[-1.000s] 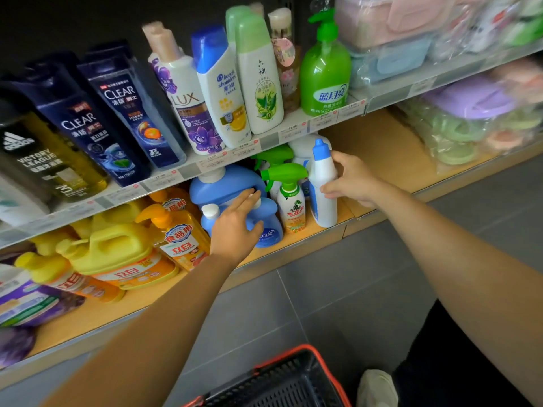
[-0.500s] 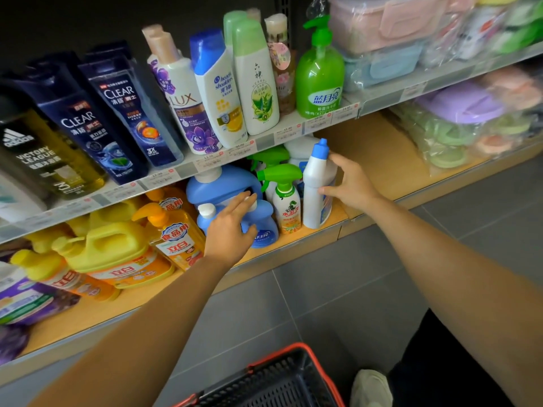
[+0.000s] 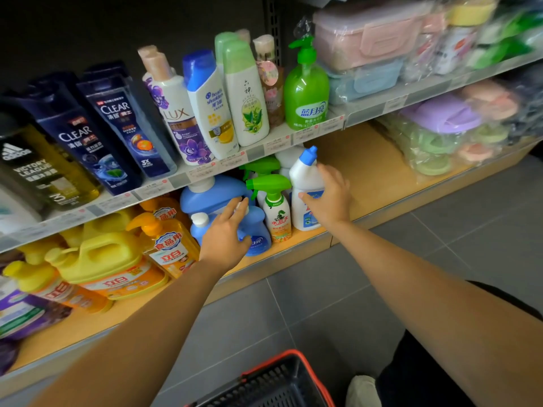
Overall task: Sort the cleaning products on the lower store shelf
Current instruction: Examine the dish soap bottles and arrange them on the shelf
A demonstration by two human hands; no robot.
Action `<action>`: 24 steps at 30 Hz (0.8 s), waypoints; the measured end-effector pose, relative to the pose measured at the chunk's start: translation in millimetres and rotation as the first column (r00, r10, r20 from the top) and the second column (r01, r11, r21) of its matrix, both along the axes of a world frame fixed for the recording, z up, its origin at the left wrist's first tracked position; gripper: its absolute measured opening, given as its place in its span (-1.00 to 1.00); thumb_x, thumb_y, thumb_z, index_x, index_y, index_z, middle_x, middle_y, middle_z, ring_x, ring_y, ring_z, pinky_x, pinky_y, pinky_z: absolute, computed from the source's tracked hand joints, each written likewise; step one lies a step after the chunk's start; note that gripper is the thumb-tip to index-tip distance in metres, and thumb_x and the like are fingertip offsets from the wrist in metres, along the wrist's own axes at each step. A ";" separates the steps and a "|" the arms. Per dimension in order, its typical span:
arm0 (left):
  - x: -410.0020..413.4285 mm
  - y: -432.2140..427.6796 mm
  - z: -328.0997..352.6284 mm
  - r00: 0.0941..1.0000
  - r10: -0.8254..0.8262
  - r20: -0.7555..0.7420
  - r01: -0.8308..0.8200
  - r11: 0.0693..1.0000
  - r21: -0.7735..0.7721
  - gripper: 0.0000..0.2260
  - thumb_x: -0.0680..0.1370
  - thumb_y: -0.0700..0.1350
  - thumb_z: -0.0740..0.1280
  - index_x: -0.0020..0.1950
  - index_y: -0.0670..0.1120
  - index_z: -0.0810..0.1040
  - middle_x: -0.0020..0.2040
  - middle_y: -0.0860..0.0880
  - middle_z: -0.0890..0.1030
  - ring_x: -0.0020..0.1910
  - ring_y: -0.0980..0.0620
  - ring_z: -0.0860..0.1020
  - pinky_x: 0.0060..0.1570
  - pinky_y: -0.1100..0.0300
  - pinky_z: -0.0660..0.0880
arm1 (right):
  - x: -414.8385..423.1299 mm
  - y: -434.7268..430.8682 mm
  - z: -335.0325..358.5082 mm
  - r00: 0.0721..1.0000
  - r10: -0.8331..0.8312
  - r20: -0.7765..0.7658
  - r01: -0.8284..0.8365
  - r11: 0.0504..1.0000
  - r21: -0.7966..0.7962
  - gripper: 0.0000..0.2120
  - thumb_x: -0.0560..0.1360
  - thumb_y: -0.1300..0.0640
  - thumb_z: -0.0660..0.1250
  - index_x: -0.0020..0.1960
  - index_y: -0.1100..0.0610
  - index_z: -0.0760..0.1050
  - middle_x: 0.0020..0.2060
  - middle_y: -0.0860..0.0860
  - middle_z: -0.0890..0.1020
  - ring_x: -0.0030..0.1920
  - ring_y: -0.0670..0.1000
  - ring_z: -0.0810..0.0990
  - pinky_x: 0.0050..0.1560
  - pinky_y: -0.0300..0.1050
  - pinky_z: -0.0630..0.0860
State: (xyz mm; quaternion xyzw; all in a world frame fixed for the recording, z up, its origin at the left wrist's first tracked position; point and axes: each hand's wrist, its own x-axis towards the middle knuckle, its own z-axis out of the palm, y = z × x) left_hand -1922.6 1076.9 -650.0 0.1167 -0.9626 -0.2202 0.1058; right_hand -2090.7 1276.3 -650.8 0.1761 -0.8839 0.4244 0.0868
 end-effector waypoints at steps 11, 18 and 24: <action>35.9 -12.0 59.7 0.979 -0.162 0.127 0.169 0.984 -0.048 -0.35 0.51 -0.17 0.47 0.57 -0.03 0.34 0.58 -0.07 0.32 0.53 -0.13 0.32 0.41 -0.08 0.37 | 38.1 22.8 29.7 0.942 0.136 0.308 -0.192 0.969 0.157 -0.33 0.43 0.11 0.55 0.45 0.17 0.37 0.32 0.13 0.52 0.31 0.16 0.52 0.24 0.08 0.52; 146.2 -27.3 90.1 0.992 -0.090 0.092 0.097 0.993 -0.071 -0.76 0.53 -0.07 0.48 0.20 0.03 0.68 0.13 0.05 0.69 0.10 0.00 0.62 0.06 0.02 0.56 | 140.5 -13.2 54.4 0.828 0.504 0.247 -0.560 0.761 0.328 -0.65 0.46 0.06 0.49 0.20 0.15 0.62 0.12 0.12 0.67 0.13 0.16 0.62 0.12 0.06 0.56; 253.3 -88.3 80.8 0.964 0.238 0.117 -0.251 0.961 0.116 -0.91 0.54 -0.08 0.48 -0.02 0.12 0.71 -0.03 0.18 0.70 -0.08 0.26 0.63 0.01 0.15 0.57 | 205.6 -70.1 75.5 0.765 0.625 0.156 -0.641 0.719 0.268 -0.91 0.48 0.02 0.48 -0.04 0.00 0.67 -0.26 -0.09 0.68 -0.23 -0.11 0.61 -0.13 -0.10 0.56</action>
